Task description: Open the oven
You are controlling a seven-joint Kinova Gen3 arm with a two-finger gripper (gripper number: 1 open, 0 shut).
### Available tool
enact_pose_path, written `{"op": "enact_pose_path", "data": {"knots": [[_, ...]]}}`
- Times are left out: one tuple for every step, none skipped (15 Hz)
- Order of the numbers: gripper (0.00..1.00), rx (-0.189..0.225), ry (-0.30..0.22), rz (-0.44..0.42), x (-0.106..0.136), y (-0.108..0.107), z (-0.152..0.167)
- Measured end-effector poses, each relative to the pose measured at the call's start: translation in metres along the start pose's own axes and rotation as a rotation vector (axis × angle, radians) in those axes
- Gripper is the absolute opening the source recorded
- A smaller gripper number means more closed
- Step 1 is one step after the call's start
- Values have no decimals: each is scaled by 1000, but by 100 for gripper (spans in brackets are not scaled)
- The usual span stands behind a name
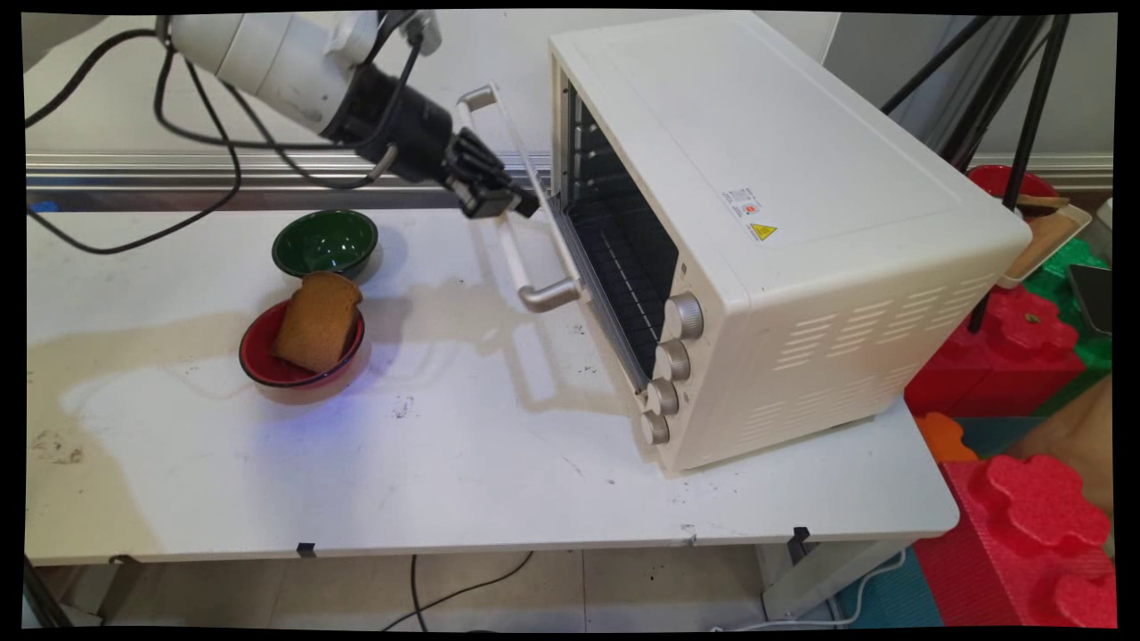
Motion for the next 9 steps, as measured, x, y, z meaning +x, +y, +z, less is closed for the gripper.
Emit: {"op": "enact_pose_path", "data": {"knots": [[0,-2,-6,1,-4,0,0],[0,-6,-20,3,-15,2,-1],[0,-10,-28,6,-20,3,0],[0,-12,-34,7,-24,3,-1],[0,-22,-44,14,-28,4,3],[0,-24,-51,15,-33,5,3],[0,-24,-60,13,-40,7,2],[0,-27,-73,13,-49,9,2],[0,-31,-85,12,-57,10,4]]}}
